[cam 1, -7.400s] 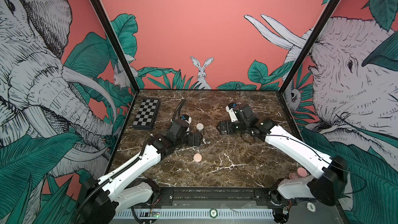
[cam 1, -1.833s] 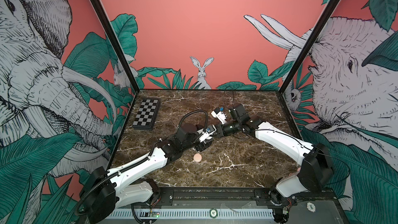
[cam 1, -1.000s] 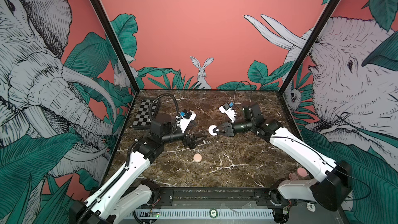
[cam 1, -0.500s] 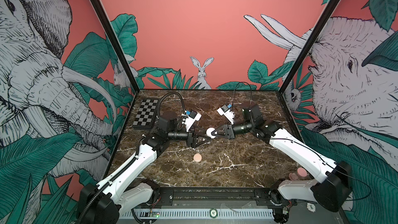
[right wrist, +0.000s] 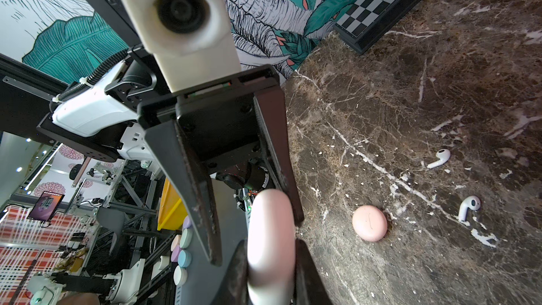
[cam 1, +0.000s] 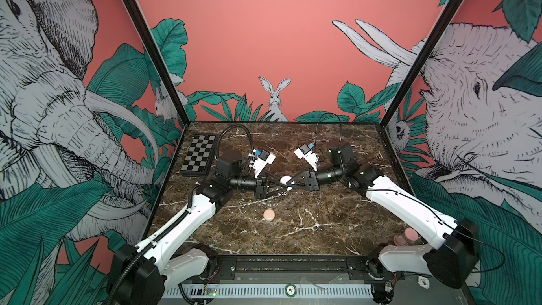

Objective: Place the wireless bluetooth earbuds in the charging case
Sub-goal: 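Hold the case with the left gripper and pull its lid open with the right gripper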

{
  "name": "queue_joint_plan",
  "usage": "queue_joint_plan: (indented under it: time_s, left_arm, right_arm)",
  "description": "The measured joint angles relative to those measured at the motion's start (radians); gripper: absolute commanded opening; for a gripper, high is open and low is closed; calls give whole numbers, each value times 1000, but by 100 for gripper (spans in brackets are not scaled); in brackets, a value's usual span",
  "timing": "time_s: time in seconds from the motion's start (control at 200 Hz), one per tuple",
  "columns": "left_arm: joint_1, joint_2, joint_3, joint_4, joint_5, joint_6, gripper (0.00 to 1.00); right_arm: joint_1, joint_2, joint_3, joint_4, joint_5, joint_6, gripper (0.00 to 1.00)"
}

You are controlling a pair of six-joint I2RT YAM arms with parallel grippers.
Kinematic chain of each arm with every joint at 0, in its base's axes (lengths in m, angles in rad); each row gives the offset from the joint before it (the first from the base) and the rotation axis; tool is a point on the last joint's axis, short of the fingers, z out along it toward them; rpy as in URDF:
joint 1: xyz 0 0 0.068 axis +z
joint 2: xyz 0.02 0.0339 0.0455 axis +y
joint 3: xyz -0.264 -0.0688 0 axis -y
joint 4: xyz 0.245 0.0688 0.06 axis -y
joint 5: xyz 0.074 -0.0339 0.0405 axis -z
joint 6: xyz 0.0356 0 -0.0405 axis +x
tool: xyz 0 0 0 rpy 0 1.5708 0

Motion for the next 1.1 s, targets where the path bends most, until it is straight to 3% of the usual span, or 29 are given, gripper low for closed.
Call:
queue_joint_plan:
  time_s: [0.265,0.44,0.64,0.905,0.995,1.02,1.06,1.1]
  left_arm:
    - [4,7,0,8,14,-10,33]
    - [10,12,0,4,31,-14,31]
    - [13,23,0,8,55,-34,16]
    - [16,36,-1,28,81,-70,12]
    - [16,41,-2,41,88,-86,18]
    - [16,42,-3,43,89,-89,15]
    - [16,42,-6,49,90,-95,1]
    - [16,43,-8,54,91,-99,0]
  right_arm:
    - [6,0,0,16,-11,5,0]
    - [6,-3,0,24,-19,12,0]
    - [8,-4,-2,26,-26,2,0]
    - [10,-4,-2,24,-26,-13,0]
    - [9,-5,-2,23,-23,-16,0]
    - [9,-5,-2,23,-23,-16,0]
    - [9,-5,-2,21,-22,-17,0]
    - [9,-5,-1,18,-21,-20,0]
